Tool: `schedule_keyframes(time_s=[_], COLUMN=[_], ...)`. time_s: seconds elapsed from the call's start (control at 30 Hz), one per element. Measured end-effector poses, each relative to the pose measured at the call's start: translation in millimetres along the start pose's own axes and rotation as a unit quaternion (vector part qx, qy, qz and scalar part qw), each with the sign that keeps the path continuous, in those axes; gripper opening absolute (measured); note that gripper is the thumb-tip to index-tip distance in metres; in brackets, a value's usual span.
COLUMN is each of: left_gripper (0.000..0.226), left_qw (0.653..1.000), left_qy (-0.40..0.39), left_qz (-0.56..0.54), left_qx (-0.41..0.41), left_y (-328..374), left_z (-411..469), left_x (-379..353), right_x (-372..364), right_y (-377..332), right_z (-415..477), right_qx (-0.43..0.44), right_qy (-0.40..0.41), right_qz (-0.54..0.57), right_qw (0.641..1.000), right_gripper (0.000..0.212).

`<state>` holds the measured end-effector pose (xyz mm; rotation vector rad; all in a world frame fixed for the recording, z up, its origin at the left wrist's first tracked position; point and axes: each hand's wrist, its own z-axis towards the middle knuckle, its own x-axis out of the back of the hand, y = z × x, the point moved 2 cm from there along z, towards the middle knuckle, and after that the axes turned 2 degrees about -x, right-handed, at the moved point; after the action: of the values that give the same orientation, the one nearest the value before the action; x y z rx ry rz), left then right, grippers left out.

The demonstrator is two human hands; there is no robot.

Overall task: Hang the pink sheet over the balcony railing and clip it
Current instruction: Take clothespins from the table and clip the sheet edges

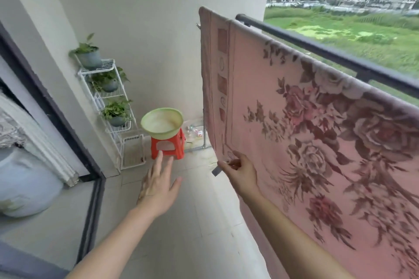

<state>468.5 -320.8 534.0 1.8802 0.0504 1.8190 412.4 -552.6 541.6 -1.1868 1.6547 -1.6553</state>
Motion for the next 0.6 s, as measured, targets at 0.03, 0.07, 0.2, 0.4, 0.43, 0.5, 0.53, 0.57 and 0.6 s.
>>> schedule_keyframes(time_s=[0.03,0.07,0.2,0.4,0.43,0.5,0.53,0.57,0.6], left_gripper=[0.068,0.068,0.068,0.066,0.066,0.066,0.066,0.067,0.067], left_qw=[1.0,1.0,1.0,1.0,1.0,1.0,0.999,0.999,0.999], left_qy=[0.005,0.009,0.022,-0.008,-0.012,-0.018,-0.023,-0.028,-0.035], left_qz=[0.002,0.0,-0.005,-0.019,-0.017,-0.014,-0.015,-0.016,-0.018], left_qx=[0.005,0.011,0.008,-0.003,-0.01,-0.021,-0.025,-0.03,-0.034], left_y=[-12.9,-29.3,-88.6,-144.5,-148.5,-154.8,-158.0,-158.6,-158.5], left_z=[20.8,46.7,152.3,292.8,316.3,365.1,391.5,414.5,436.6], left_x=[4.9,9.9,22.8,44.1,48.8,55.2,55.9,54.3,50.7], right_x=[-15.3,-35.1,-102.8,-174.5,-181.9,-194.5,-201.9,-207.9,-213.6], right_y=[-7.0,-13.9,-35.8,-82.8,-93.6,-105.6,-110.6,-113.6,-115.9], right_z=[18.9,42.6,125.4,230.8,245.2,279.1,298.5,316.3,334.1], right_qx=[-0.006,-0.001,0.019,0.013,0.016,0.004,-0.002,-0.007,-0.014], right_qy=[-0.013,-0.027,-0.043,-0.011,-0.005,0.011,0.021,0.025,0.027], right_qz=[0.001,0.001,-0.004,-0.033,-0.027,-0.025,-0.033,-0.038,-0.043], right_qw=[1.0,1.0,0.999,0.999,1.0,1.0,0.999,0.999,0.999], right_gripper=[0.052,0.044,0.011,0.009,0.022,0.035,0.037,0.039,0.043])
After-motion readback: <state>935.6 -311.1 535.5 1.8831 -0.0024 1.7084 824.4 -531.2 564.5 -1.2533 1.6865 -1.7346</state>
